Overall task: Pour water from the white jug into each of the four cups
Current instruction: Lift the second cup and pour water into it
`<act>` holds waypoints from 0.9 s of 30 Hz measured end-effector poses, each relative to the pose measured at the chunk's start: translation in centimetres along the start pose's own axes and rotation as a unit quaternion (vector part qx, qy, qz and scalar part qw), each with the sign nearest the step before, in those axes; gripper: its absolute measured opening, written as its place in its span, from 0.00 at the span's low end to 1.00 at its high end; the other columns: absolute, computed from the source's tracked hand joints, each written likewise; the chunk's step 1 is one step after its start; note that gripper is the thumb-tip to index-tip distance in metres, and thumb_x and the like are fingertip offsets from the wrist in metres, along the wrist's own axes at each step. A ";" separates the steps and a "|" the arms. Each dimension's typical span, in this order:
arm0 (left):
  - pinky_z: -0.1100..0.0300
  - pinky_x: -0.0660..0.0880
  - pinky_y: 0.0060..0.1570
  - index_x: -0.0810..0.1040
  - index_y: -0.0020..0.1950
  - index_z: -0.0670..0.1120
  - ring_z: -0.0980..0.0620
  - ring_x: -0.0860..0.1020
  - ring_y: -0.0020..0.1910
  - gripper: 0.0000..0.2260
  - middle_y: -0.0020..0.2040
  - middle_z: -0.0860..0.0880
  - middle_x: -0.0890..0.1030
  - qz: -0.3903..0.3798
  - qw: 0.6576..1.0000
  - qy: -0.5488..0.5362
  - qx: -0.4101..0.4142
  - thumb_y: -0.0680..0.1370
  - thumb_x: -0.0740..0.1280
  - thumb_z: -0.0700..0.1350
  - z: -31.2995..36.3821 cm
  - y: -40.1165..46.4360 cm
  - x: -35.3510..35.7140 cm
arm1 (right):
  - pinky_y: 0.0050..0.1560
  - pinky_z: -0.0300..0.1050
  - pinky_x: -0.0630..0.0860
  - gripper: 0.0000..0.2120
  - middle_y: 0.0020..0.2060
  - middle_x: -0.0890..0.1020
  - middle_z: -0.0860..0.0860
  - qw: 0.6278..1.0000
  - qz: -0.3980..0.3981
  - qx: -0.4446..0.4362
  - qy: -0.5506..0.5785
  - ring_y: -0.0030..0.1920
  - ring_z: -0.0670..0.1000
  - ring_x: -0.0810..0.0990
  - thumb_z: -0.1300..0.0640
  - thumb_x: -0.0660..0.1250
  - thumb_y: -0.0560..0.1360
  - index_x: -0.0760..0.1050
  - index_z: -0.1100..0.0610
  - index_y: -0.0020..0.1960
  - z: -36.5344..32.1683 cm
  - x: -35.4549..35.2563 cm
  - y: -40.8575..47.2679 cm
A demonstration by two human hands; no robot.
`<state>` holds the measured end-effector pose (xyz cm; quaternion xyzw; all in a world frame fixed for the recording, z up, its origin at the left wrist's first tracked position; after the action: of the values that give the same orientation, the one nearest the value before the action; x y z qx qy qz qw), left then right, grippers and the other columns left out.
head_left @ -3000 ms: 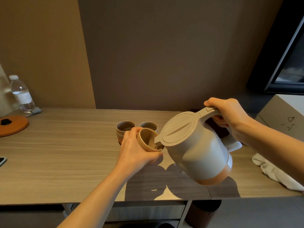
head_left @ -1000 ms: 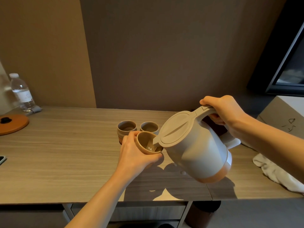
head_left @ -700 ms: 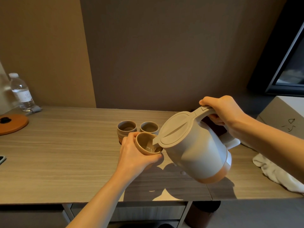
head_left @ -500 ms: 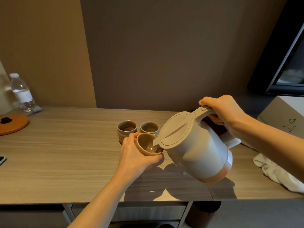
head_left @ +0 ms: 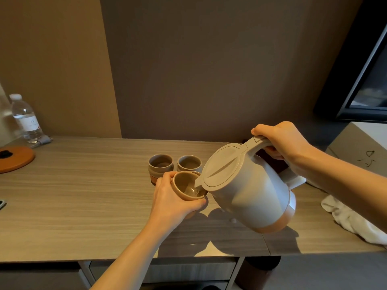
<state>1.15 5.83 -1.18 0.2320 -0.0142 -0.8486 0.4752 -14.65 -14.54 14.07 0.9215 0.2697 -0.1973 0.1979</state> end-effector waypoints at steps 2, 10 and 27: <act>0.58 0.77 0.50 0.65 0.61 0.58 0.52 0.74 0.57 0.41 0.61 0.54 0.73 0.001 1.000 -0.001 -0.004 0.55 0.83 0.55 -0.1 0.0 0.0 | 0.32 0.40 0.72 0.17 0.24 0.76 0.51 1.000 0.004 -0.002 -0.002 0.30 0.49 0.75 0.50 0.66 0.71 0.75 0.58 0.27 0.0 0.0 0.0; 0.53 0.79 0.53 0.66 0.62 0.57 0.51 0.74 0.58 0.41 0.61 0.53 0.73 0.008 1.000 -0.004 -0.010 0.55 0.83 0.55 -0.3 -0.1 0.1 | 0.33 0.40 0.73 0.17 0.29 0.77 0.54 1.000 0.001 -0.003 -0.015 0.32 0.50 0.76 0.50 0.66 0.72 0.76 0.59 0.29 -0.1 0.1 0.1; 0.52 0.79 0.53 0.66 0.63 0.57 0.52 0.74 0.58 0.44 0.60 0.55 0.73 0.009 1.000 -0.020 -0.022 0.52 0.82 0.58 -1.2 -0.3 -0.1 | 0.27 0.36 0.71 0.20 0.20 0.74 0.48 1.000 -0.014 -0.006 -0.001 0.25 0.45 0.74 0.50 0.66 0.71 0.74 0.55 0.21 -0.1 0.8 0.1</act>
<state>1.45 6.34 -2.25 0.2042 -0.0074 -0.8492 0.4870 -13.91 -14.22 13.79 0.9163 0.2832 -0.1993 0.2012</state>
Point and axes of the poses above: each hand's wrist, its own y-axis towards the middle knuckle, its own x-axis out of the palm, z = x × y, the point moved 9 cm from there along y, towards the middle knuckle
